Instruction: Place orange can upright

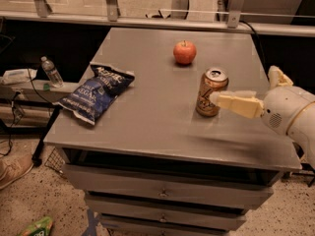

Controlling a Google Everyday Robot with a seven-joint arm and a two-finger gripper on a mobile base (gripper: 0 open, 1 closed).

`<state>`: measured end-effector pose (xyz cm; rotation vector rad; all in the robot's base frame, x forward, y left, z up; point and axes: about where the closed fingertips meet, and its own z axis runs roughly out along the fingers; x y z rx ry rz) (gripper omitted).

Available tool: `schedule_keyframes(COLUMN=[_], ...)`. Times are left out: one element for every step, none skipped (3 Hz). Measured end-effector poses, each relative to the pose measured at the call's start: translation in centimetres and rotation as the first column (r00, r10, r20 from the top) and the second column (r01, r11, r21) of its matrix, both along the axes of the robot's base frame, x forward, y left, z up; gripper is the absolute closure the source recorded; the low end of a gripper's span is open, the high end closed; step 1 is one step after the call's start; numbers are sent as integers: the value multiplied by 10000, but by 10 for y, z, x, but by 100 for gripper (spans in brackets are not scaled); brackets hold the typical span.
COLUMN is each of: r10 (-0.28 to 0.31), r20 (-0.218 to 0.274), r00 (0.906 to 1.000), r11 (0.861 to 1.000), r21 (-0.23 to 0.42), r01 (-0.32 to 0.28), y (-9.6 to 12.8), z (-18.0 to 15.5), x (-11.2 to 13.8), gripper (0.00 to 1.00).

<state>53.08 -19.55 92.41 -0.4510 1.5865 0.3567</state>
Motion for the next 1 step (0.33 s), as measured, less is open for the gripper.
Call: schedule_keyframes(r10=[-1387], r20=[73], r00=[9903], r11=[9902], r21=[-135], r01=[1388], y=[-58], z=[4], x=[-9], gripper=[0])
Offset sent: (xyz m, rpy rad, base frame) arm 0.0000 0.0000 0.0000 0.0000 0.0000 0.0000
